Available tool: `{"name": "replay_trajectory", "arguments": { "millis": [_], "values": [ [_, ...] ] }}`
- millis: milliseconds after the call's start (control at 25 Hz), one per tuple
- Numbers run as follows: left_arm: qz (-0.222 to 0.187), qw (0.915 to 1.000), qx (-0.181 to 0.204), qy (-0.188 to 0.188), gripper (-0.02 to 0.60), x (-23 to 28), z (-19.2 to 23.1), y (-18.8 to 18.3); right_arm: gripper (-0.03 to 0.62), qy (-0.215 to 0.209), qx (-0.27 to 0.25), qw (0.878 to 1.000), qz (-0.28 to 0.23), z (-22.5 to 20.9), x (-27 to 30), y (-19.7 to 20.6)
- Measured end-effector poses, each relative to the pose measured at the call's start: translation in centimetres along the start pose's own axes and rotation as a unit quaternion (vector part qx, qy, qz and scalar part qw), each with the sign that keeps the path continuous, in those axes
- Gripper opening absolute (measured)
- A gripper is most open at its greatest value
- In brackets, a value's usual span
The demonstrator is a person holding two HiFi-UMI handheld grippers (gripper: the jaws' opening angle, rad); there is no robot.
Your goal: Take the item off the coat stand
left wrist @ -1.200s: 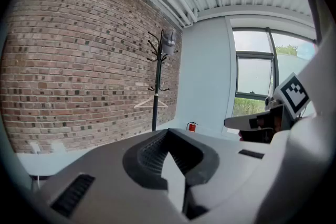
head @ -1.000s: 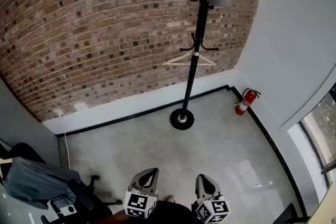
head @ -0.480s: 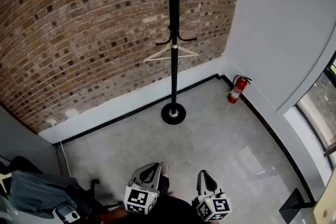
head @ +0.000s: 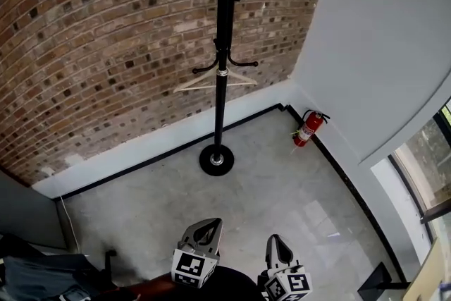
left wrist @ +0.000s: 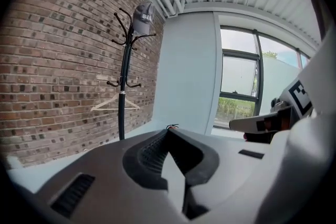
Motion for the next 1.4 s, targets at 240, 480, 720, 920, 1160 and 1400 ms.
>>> {"name": "replay_trajectory", "arguments": {
  "millis": [240, 480, 720, 920, 1160, 1400],
  "values": [
    [-0.033, 0.9994, 0.001, -0.004, 0.025, 7.1, 4.7, -6.3, 0.014, -0.032, -0.023, 0.999, -0.011, -1.8, 8.8, -5.7],
    [-0.102, 0.9947, 0.008, -0.01, 0.025, 10.3, 9.7, -12.2, 0.014, -0.067, -0.033, 0.996, -0.039, -1.1, 16.2, -11.4],
    [-0.122, 0.9912, -0.004, -0.051, 0.025, 11.4, 13.7, -14.9, 0.014, -0.115, -0.028, 0.99, -0.08, -0.7, 21.2, -16.7],
    [-0.122, 0.9864, -0.024, -0.107, 0.025, 12.0, 16.5, -16.0, 0.014, -0.164, -0.037, 0.978, -0.122, -0.9, 25.2, -21.6],
    [-0.167, 0.9687, -0.027, -0.182, 0.025, 13.2, 17.3, -19.2, 0.014, -0.275, -0.035, 0.948, -0.156, -1.3, 30.4, -26.8],
    [-0.211, 0.9479, -0.021, -0.238, 0.025, 16.8, 15.5, -23.8, 0.014, -0.396, -0.04, 0.899, -0.181, -2.0, 35.3, -33.3]
  ]
}}
Point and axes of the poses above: the fingertips, and each gripper's own axes: x forward along the fingers, z to its left, y out of its underside, the point moved 2 cm from there along -x, backward along the fingers, and after that the axes turned 7 degrees about -x, right-handed, at the moved point
